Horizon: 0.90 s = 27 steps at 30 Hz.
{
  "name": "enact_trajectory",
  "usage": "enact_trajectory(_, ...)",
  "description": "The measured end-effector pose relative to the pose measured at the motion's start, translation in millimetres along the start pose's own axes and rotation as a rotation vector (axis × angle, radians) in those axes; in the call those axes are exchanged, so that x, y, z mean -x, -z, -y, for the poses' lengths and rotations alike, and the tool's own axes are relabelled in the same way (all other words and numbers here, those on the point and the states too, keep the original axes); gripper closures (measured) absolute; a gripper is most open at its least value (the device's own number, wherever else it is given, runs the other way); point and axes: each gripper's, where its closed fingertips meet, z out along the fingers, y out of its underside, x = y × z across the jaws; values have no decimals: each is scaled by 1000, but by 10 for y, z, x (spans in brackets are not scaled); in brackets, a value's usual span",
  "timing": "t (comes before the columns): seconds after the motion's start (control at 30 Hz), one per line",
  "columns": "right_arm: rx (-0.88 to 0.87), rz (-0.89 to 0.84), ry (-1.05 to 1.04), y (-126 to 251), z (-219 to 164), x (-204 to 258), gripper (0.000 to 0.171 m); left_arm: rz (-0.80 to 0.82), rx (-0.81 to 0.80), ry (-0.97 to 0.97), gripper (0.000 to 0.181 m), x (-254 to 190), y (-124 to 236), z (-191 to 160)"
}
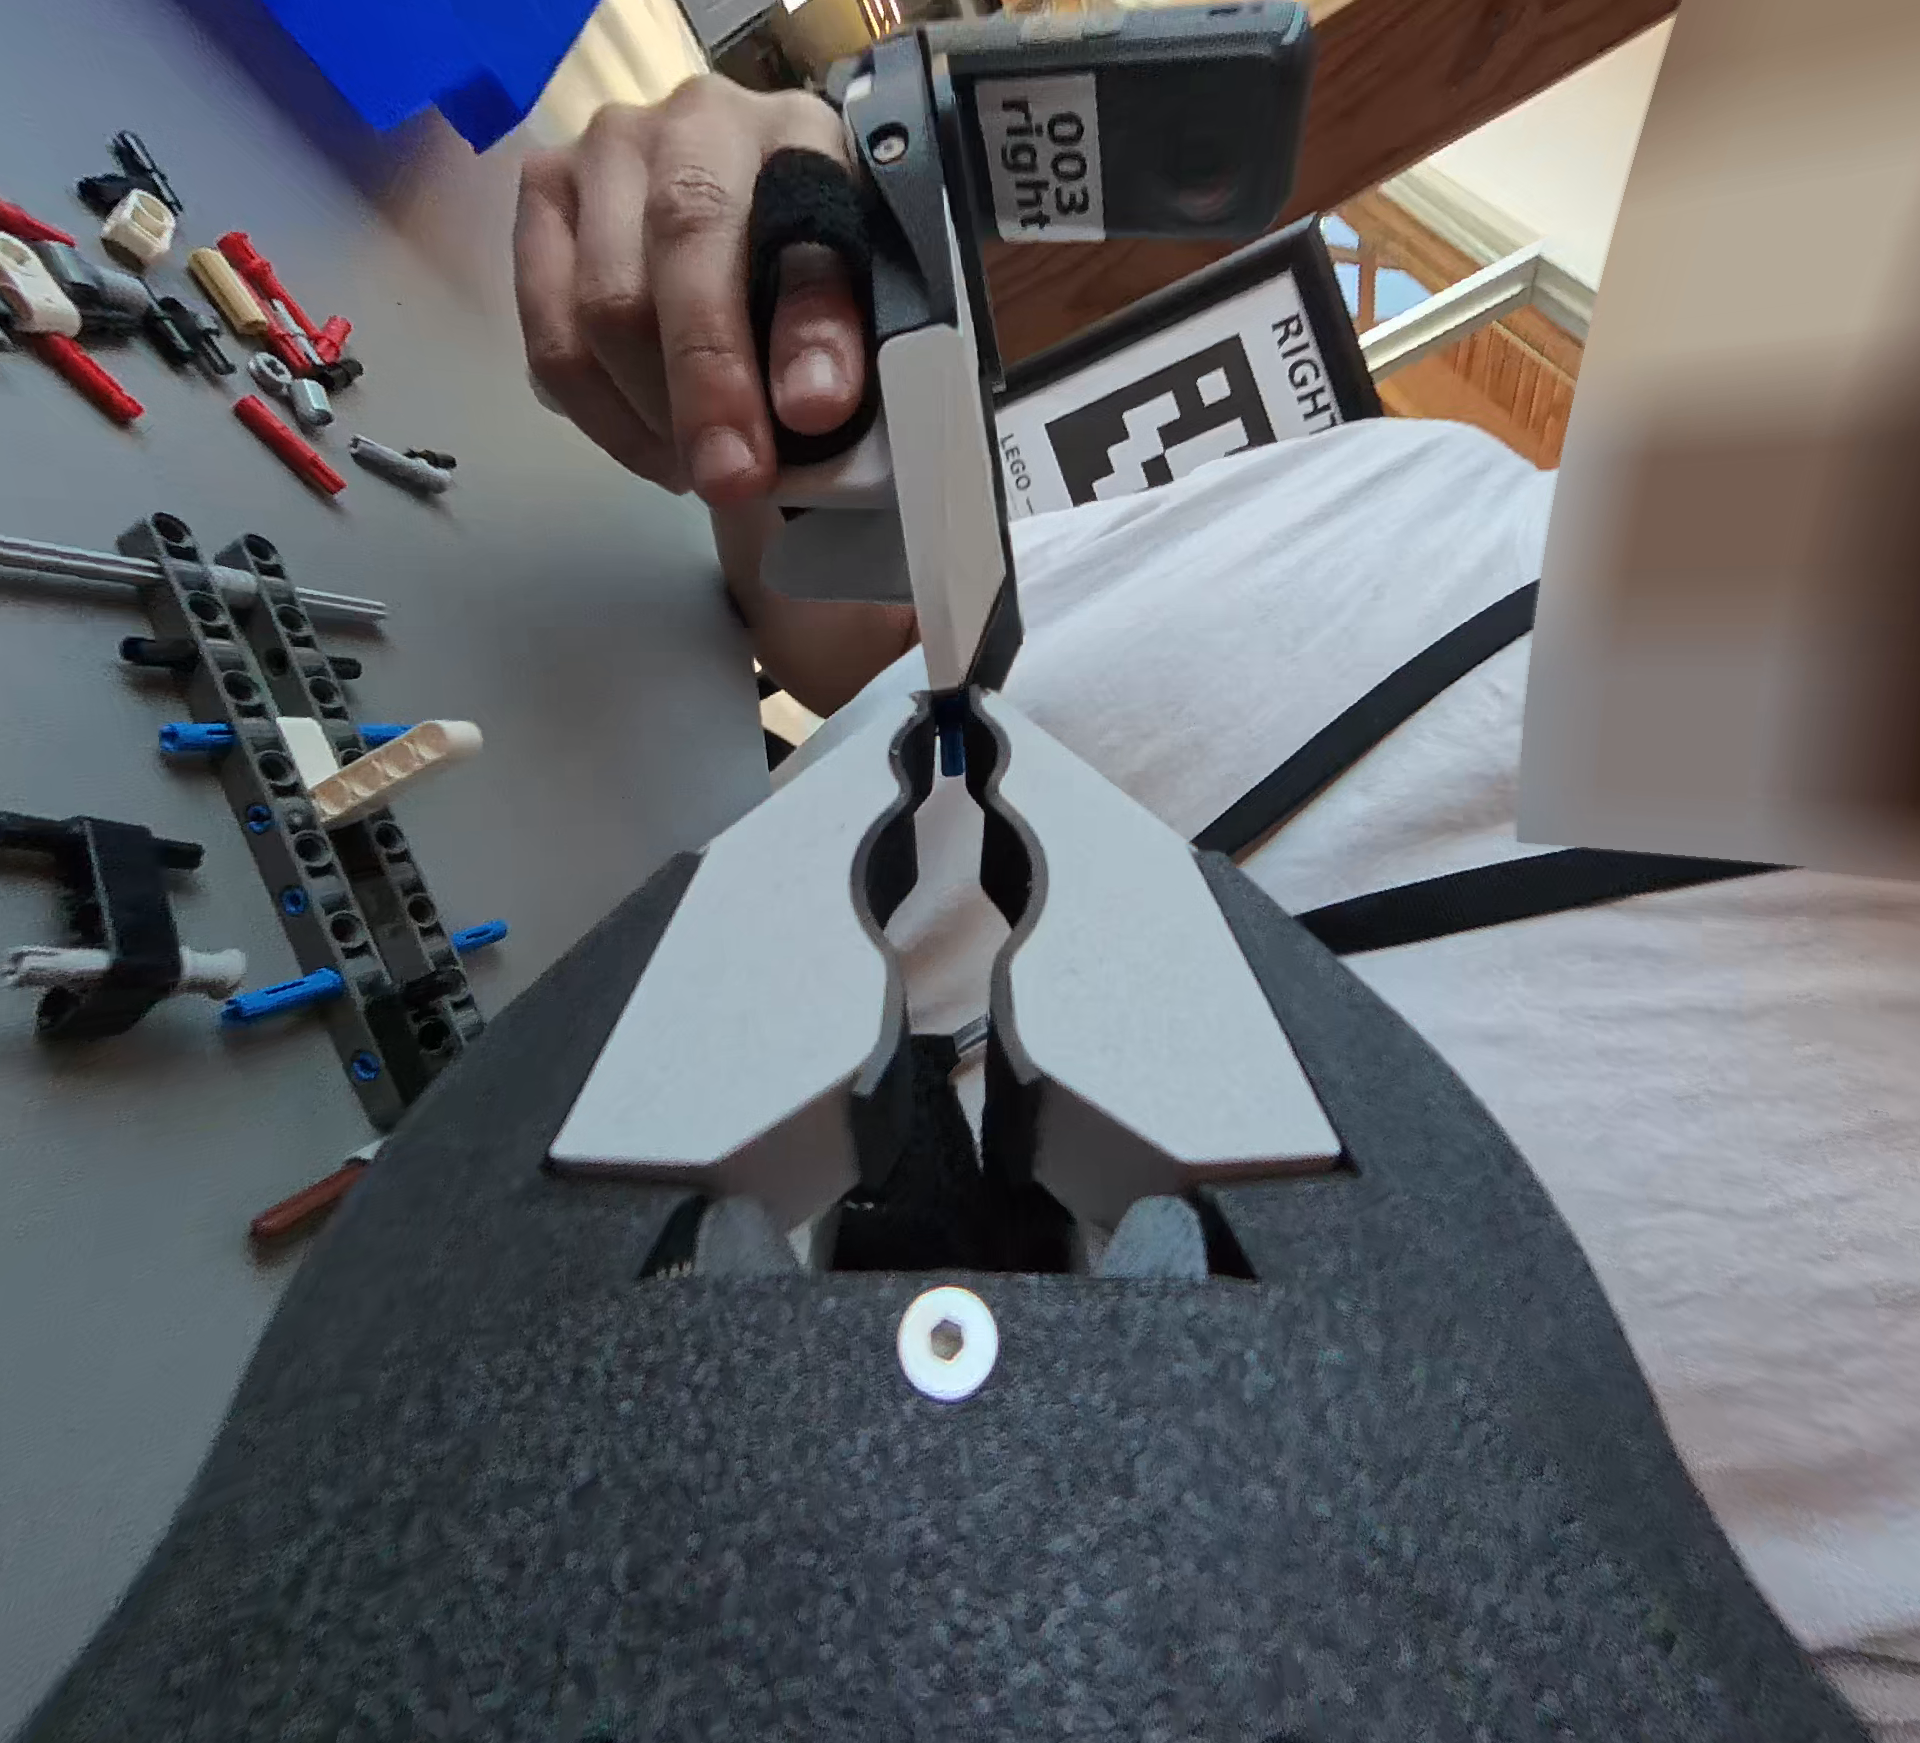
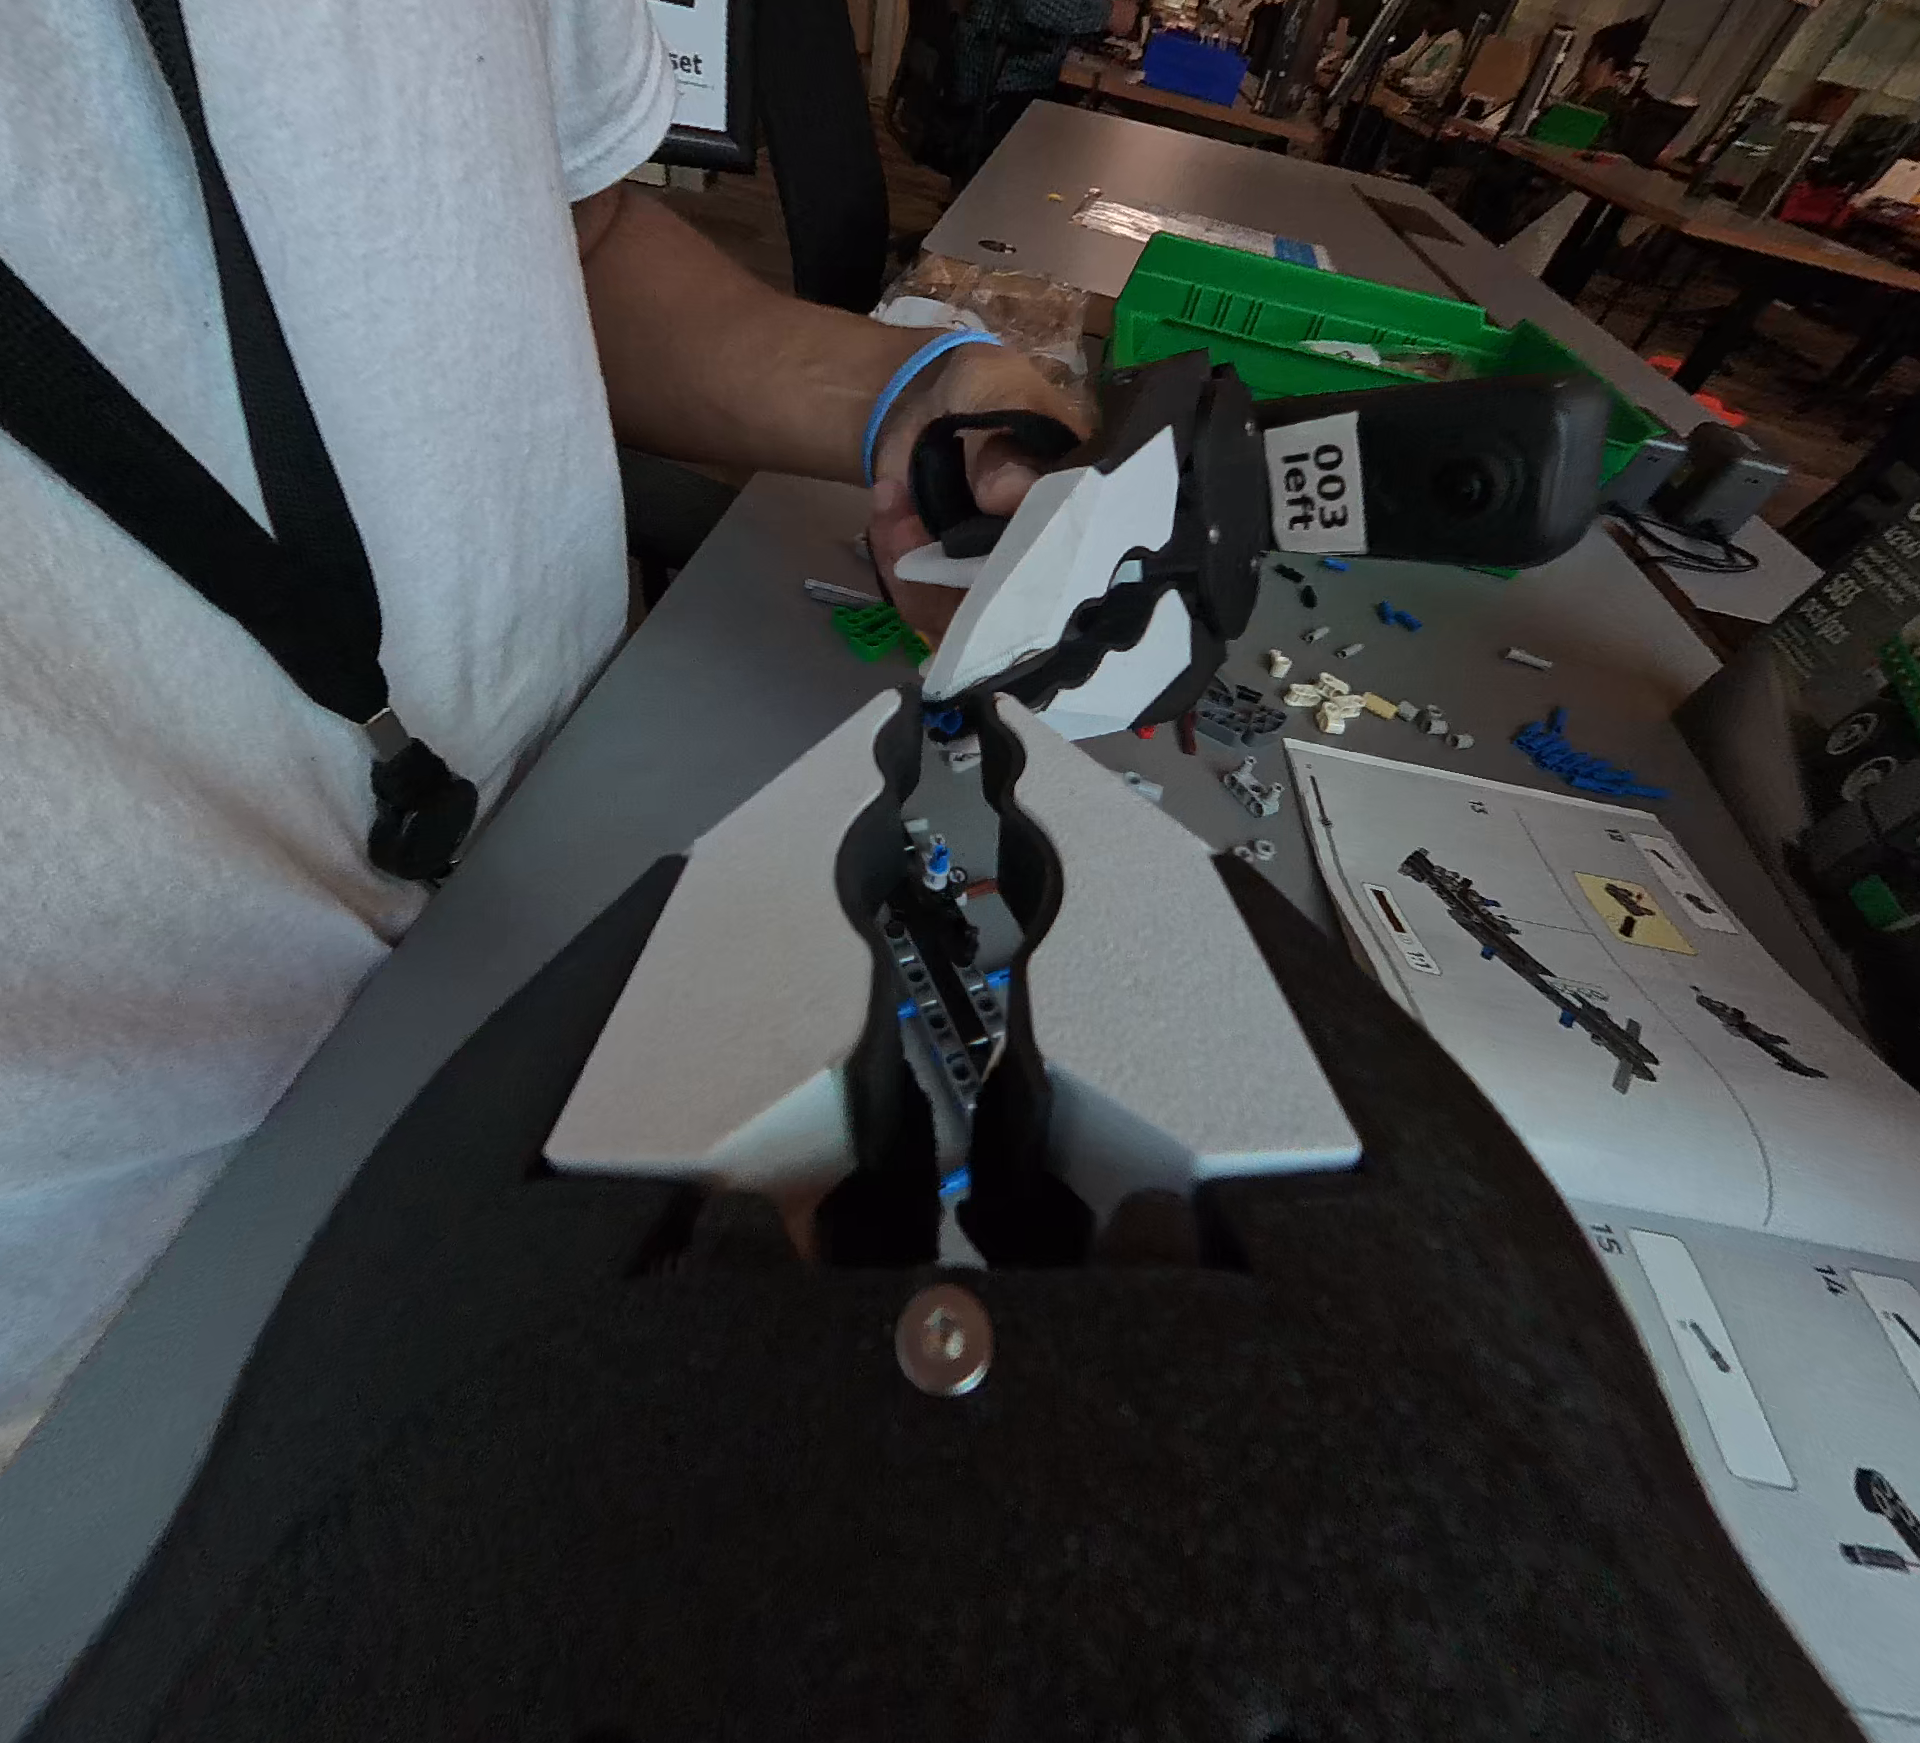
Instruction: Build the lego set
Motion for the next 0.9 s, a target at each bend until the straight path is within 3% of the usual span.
enact_trajectory(0.13,3,-97,-41,57,-38,-143,167,-16,-149,26,180,60,37,154)
enact_trajectory(0.27,19,-134,-138,101,-71,-209,151,-8,-313,49,180,123,69,300)
enact_trajectory(0.43,21,-268,-126,103,-82,-311,148,-6,-464,57,180,129,96,394)
enact_trajectory(0.63,66,-447,-19,91,-126,-415,159,9,-519,39,180,84,72,436)
enact_trajectory(0.9,15,-487,-26,137,-54,-384,157,136,-519,-48,180,110,118,421)
